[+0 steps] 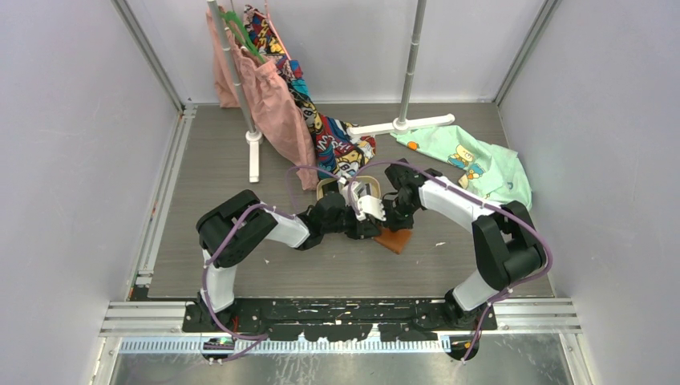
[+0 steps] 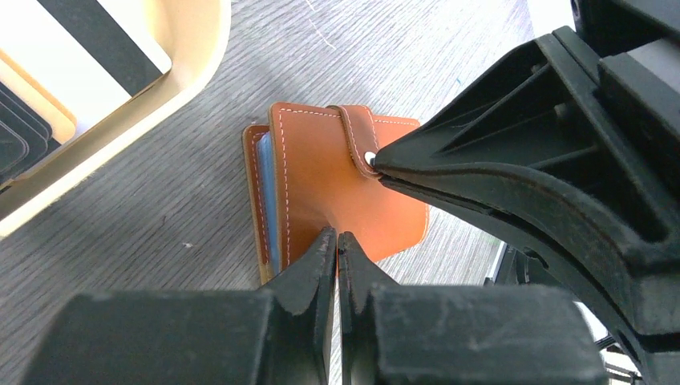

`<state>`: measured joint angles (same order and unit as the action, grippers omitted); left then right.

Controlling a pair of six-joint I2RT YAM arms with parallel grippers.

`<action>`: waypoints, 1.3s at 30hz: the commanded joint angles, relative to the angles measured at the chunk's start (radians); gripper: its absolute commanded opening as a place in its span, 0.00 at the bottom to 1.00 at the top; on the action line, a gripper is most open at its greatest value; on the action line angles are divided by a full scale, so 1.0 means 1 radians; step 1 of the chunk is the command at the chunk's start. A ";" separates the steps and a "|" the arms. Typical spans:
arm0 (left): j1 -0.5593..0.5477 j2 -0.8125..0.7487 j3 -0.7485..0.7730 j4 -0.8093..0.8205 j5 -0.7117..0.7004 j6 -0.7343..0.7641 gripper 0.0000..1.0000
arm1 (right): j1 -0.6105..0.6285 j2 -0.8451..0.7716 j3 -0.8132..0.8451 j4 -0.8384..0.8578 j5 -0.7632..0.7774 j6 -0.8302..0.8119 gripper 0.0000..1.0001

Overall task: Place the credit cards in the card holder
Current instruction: Close the card holder at the center of the board.

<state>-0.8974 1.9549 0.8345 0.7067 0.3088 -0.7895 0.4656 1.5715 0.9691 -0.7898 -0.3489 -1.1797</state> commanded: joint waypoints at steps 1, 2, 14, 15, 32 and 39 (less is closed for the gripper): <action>-0.011 0.001 -0.004 0.023 0.003 0.053 0.07 | 0.058 0.072 -0.046 -0.070 0.033 0.023 0.01; -0.011 0.000 -0.006 0.026 0.004 0.053 0.07 | 0.065 0.076 -0.048 -0.069 0.041 0.026 0.01; -0.011 -0.018 -0.029 0.048 0.004 0.059 0.07 | 0.103 0.099 -0.061 -0.072 0.091 0.039 0.01; -0.011 -0.020 -0.030 0.049 0.004 0.060 0.07 | 0.103 0.093 -0.065 -0.073 0.092 0.041 0.01; -0.011 -0.046 -0.046 0.055 0.007 0.068 0.07 | 0.087 0.030 -0.164 -0.085 0.103 0.013 0.01; -0.013 -0.058 -0.053 0.063 0.011 0.068 0.07 | 0.085 0.004 -0.203 -0.057 0.106 -0.008 0.01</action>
<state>-0.9043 1.9461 0.8013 0.7502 0.3111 -0.7498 0.5480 1.5097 0.8707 -0.7040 -0.2352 -1.1919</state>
